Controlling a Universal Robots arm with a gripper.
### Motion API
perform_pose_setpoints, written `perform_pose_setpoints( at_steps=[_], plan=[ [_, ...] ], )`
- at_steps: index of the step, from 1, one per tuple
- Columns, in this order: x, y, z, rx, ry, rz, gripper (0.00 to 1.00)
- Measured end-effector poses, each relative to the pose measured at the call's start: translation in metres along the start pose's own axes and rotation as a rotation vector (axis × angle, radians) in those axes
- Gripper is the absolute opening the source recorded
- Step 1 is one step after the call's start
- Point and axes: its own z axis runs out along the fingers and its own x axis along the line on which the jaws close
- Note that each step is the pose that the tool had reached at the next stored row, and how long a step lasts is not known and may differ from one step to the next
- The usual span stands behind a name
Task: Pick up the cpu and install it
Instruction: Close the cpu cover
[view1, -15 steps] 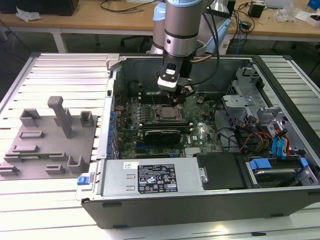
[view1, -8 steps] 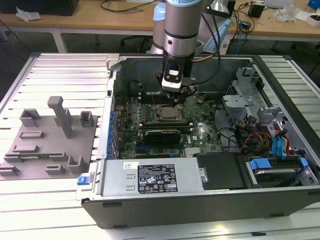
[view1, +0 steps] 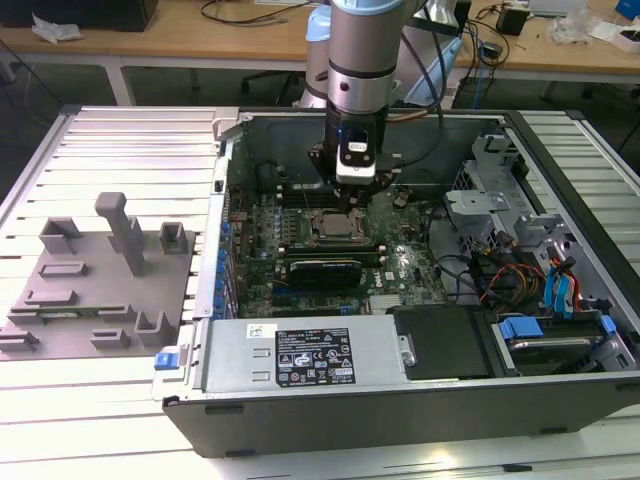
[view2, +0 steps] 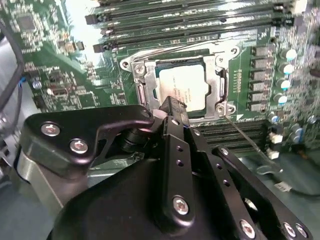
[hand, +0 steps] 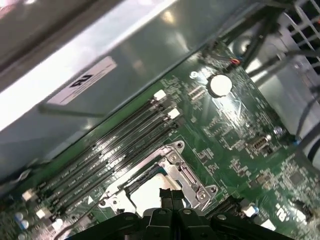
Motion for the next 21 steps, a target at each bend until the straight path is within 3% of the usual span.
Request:
perform_pose_setpoints(
  at_steps=[17, 19, 21],
  plan=[
    [0.0001, 0.0000, 0.0018, -0.0160, -0.0027, -0.435, 0.11],
    [0.0001, 0.0000, 0.0024, -0.0189, -0.0032, -0.517, 0.11],
    [0.0001, 0.0000, 0.0028, -0.0196, -0.0037, -0.562, 0.11]
  ],
)
